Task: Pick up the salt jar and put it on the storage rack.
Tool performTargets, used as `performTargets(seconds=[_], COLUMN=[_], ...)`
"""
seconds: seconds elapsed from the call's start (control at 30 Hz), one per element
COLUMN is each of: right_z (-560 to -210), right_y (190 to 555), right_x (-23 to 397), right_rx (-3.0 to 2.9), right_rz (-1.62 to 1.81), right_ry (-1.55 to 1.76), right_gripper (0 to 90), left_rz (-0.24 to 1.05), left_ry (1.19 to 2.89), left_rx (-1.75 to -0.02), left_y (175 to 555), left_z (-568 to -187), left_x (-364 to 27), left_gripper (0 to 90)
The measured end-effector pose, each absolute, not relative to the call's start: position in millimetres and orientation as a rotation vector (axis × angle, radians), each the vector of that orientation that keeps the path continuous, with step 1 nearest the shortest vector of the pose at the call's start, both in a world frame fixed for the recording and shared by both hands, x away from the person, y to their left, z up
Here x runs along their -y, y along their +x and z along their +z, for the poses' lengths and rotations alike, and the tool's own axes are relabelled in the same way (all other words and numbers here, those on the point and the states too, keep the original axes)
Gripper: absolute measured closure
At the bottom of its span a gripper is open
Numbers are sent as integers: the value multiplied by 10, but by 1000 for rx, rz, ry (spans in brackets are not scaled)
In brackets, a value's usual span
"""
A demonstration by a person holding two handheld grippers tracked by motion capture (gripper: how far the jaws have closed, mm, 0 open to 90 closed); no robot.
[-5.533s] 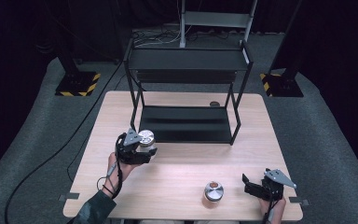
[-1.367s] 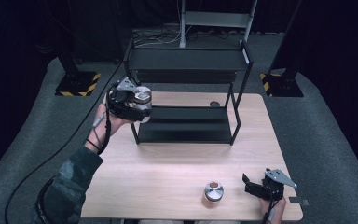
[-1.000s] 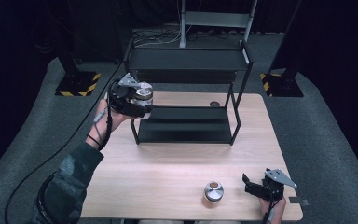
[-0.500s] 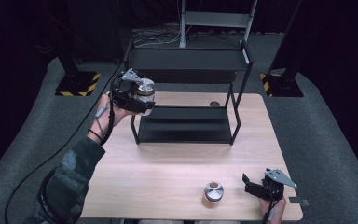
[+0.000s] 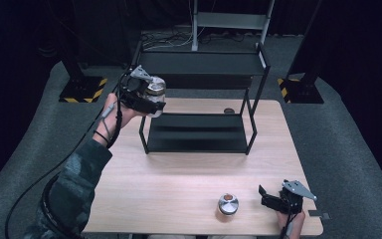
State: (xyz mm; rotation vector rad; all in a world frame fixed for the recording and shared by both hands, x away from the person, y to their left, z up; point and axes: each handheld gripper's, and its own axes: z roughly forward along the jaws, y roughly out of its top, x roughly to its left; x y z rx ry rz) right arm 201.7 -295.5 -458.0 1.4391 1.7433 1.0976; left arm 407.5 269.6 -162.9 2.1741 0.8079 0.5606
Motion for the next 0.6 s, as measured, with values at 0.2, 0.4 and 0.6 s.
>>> performTargets(seconds=[0.2, 0.4, 0.6], right_z=[-4578, -4577, -4576], right_y=[2018, 2021, 2024], right_x=[2955, 2956, 2956], right_rx=[-1745, -1746, -1748], right_rz=[1097, 1097, 1095], right_ry=[1440, 1441, 1439], right_gripper=[2, 2, 2], left_rz=[561, 570, 578], left_ry=[2185, 2195, 2202], left_rx=[-804, -810, -806], left_y=[4107, 4144, 4175], left_z=[-1564, -1511, -1435], left_x=[-2669, -2635, -2601], left_gripper=[305, 305, 305])
